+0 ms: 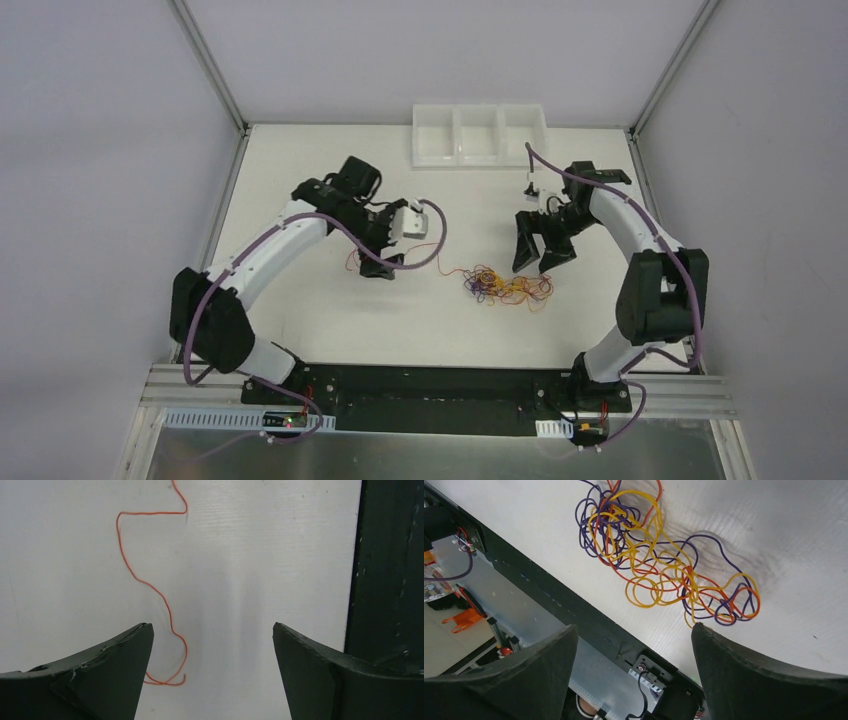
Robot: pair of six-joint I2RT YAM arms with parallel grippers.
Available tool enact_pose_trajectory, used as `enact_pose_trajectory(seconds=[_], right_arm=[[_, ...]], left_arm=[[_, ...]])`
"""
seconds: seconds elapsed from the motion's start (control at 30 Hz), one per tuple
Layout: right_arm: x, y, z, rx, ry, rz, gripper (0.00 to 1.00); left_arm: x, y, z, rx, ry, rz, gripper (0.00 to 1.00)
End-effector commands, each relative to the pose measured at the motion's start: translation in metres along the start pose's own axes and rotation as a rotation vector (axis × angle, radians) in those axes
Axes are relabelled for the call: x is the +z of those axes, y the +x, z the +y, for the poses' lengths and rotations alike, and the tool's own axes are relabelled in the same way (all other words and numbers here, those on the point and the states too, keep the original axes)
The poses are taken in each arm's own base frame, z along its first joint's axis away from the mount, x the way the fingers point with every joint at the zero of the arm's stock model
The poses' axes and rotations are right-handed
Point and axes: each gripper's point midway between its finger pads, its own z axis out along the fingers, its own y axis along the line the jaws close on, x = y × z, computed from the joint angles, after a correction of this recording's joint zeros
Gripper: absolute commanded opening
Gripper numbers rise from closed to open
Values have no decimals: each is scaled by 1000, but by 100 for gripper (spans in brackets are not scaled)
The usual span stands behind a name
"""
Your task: Untangle the cables
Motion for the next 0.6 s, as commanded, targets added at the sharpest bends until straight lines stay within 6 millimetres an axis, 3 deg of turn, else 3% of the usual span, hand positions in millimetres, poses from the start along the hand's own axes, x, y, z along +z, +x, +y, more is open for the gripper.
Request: enact_pose_trajectory(seconds=[0.0,0.13,0.33,0.47,0.57], right_arm=[[22,6,-9,87,-7,106,85],[35,12,-27,124,52,186,76],[48,21,-45,149,91,288,69],[54,23,-53,149,118,312,64],[55,24,-61,138,151,323,62]], left_arm=[[45,-9,12,467,82,94,91],[88,-33,33,669,46,100,90],[136,-46,37,889,71,112,90],[162,-37,49,952,69,155,90],[173,-16,55,1015,91,224,79]])
